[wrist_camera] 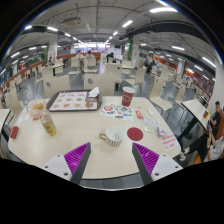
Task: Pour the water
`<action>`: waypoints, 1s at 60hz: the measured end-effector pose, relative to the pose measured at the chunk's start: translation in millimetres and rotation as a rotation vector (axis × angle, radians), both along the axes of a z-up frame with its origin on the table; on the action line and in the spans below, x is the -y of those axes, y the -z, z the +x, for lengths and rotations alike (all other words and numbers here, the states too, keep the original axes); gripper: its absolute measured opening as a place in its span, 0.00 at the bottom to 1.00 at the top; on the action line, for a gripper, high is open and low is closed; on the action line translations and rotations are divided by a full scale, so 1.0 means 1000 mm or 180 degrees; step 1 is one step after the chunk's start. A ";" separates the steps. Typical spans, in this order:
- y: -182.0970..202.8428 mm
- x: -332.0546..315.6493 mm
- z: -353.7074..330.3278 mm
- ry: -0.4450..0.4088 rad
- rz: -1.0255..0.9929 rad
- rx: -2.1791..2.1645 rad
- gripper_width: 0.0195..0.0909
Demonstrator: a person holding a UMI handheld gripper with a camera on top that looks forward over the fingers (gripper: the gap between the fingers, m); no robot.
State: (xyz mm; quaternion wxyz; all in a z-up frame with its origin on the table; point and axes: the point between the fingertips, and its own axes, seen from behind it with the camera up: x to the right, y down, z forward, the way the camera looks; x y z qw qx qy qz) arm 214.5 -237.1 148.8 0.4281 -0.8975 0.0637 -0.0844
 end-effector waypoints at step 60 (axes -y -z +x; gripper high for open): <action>0.093 -0.217 -0.280 -0.0458 0.0839 -0.0221 0.56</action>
